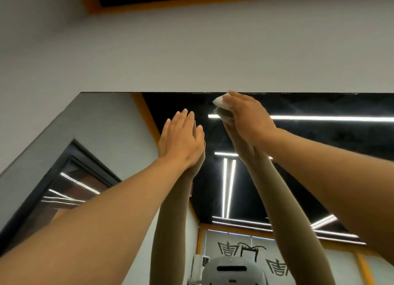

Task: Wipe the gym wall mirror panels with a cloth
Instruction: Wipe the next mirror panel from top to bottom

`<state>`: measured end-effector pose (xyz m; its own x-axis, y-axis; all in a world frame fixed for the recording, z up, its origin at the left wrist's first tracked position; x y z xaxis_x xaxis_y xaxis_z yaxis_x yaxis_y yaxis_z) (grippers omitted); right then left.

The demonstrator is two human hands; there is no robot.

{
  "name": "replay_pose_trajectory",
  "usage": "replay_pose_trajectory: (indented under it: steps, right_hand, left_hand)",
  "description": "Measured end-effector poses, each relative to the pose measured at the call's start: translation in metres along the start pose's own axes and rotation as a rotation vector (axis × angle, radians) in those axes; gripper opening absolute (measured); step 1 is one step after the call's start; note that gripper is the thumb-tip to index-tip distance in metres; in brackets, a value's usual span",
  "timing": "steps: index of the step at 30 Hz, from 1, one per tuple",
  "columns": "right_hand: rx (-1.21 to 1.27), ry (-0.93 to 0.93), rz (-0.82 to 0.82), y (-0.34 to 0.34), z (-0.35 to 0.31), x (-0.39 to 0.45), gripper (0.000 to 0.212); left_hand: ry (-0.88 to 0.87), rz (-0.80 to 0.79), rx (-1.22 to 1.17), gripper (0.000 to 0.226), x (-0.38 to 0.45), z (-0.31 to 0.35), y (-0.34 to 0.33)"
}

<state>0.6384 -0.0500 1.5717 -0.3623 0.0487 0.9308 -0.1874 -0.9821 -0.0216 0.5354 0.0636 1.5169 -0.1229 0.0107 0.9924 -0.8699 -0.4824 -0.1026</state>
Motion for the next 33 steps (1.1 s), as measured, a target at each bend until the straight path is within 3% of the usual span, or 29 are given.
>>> replay_pose_trajectory:
  steps: [5,10,18,27,30,33]
  right_hand:
    - [-0.112,0.069,-0.104,-0.036,-0.021,0.05,0.033]
    - [-0.282,0.157,-0.279,-0.071,-0.038,0.072,0.054]
    - [-0.233,0.257,-0.341,-0.064,-0.026,0.063,0.051]
    - [-0.338,-0.203,-0.172,0.044,0.169,-0.01,0.056]
    - [-0.366,-0.271,-0.137,0.051,0.182,-0.01,0.062]
    - [-0.416,-0.272,-0.095,0.04,0.163,-0.003,0.054]
  left_hand:
    - [0.029,0.002,-0.014,0.054,0.006,-0.013,-0.002]
    - [0.019,0.016,-0.039,0.053,0.006,-0.016,-0.002]
    - [0.011,0.016,-0.058,0.052,0.007,-0.018,-0.002]
    - [-0.007,0.0,-0.03,0.05,0.006,-0.018,-0.003]
    - [-0.012,0.006,-0.032,0.05,0.005,-0.017,-0.004]
    - [-0.014,0.01,-0.035,0.05,0.005,-0.016,-0.003]
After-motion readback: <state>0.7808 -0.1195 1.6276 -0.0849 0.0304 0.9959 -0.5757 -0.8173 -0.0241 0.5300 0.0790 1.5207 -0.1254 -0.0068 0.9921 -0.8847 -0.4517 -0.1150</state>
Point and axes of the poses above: each hand's wrist, its own x-axis towards the middle knuckle, its own y-axis out of the back of the hand, z = x × y, the point moved 8 cm from there along x, towards the middle knuckle, and after that the axes turned 5 degrees about -x, right-handed, at the moved point
